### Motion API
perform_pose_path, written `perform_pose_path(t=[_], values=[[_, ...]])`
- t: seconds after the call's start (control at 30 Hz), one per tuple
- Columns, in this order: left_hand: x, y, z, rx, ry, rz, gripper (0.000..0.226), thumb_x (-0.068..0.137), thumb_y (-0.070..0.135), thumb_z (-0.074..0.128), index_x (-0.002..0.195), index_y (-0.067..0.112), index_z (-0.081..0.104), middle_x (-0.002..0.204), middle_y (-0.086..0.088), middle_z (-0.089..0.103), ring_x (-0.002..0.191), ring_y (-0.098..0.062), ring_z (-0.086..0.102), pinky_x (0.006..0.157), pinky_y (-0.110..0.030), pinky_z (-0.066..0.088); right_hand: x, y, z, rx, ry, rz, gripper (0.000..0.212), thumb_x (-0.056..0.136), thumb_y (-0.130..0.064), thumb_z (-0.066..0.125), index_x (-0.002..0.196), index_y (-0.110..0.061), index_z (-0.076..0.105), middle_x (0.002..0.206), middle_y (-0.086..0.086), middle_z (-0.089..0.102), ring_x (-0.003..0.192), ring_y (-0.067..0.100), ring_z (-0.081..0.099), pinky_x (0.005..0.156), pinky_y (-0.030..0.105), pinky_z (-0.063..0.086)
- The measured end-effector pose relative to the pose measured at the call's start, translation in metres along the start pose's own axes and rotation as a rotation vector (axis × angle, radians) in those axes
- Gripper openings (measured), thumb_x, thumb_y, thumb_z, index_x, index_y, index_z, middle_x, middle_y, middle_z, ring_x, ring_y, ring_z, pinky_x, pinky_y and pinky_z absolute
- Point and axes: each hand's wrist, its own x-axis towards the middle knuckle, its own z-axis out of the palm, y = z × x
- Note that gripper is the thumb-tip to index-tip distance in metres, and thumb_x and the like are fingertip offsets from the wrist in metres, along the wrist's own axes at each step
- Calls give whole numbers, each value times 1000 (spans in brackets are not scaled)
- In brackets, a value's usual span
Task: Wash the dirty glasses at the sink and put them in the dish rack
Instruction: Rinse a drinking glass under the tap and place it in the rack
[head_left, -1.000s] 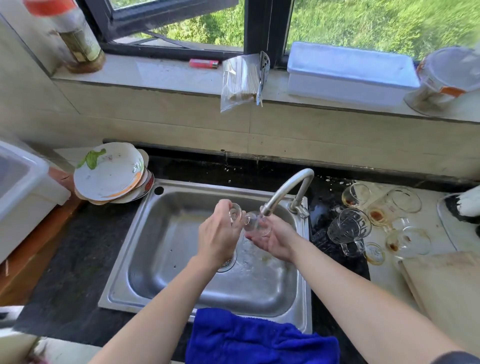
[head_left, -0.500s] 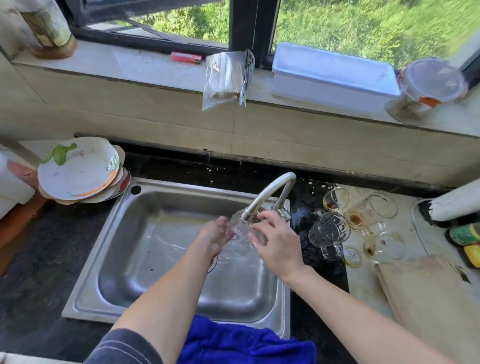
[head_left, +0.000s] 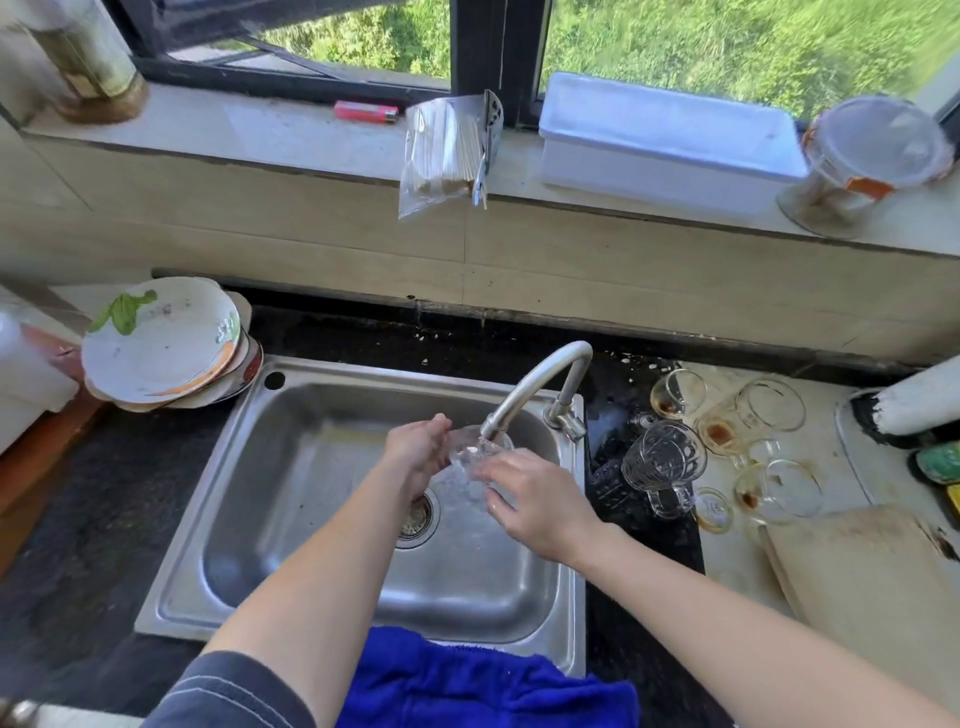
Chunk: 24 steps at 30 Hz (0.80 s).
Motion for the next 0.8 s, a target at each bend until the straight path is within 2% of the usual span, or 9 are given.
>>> perform_pose_path(t=[0.07, 0.17, 0.3, 0.37, 0.43, 0.57, 0.7, 0.8], values=[[1, 3, -5, 63, 7, -2, 15, 94, 9, 59, 81, 1, 61, 58, -7, 59, 43, -15, 51, 49, -26, 42, -4, 4, -2, -54, 47, -68, 29, 86, -26, 51, 106, -19, 71, 105, -6, 69, 99, 17, 64, 69, 36, 59], [-5, 0, 1, 174, -47, -25, 20, 93, 11, 60, 75, 3, 60, 41, 0, 51, 30, -9, 41, 36, -15, 32, 3, -2, 1, -98, 51, -67, 33, 83, -21, 60, 115, -20, 68, 114, 1, 65, 106, 22, 61, 64, 34, 59], [3, 6, -17, 323, 31, -17, 21, 88, 18, 67, 72, 7, 59, 38, 2, 45, 30, -9, 33, 33, -12, 21, -5, 2, -4, -147, 4, -246, 24, 85, -21, 55, 100, -18, 73, 104, -5, 70, 99, 17, 64, 64, 32, 59], [1, 4, -18, 411, 6, -14, 17, 86, 16, 68, 73, 8, 60, 37, 3, 45, 28, -8, 31, 35, -10, 17, -2, 0, -4, -160, 0, -230, 27, 81, -17, 62, 107, -17, 71, 113, -1, 67, 103, 20, 62, 61, 33, 59], [-5, 5, -14, 493, -57, -33, 16, 82, 16, 68, 69, 10, 61, 37, 2, 43, 29, -8, 28, 39, -11, 15, 2, -3, 3, -159, 7, -207, 35, 79, -16, 63, 114, -16, 67, 121, 4, 61, 107, 24, 59, 60, 35, 59], [-9, 18, -28, 695, -58, -93, 33, 87, 17, 62, 56, 13, 53, 33, 4, 45, 30, -7, 27, 37, -11, 17, -3, 1, -3, -188, 20, -350, 27, 84, -17, 53, 105, -14, 70, 110, 2, 66, 101, 22, 61, 64, 35, 59], [-21, 19, -22, 887, -149, -171, 30, 88, 15, 54, 59, 12, 54, 36, 0, 52, 39, -11, 30, 44, -17, 21, 5, -9, 2, -233, 57, -334, 31, 84, -20, 48, 104, -14, 70, 110, 5, 65, 98, 24, 61, 56, 32, 56], [-17, 21, -31, 828, -230, -198, 22, 90, 23, 57, 71, 12, 59, 56, -5, 67, 42, -12, 34, 44, -19, 23, 5, -3, 1, -129, 41, -308, 23, 92, -27, 53, 89, -13, 72, 96, -1, 65, 87, 19, 60, 60, 36, 57]])
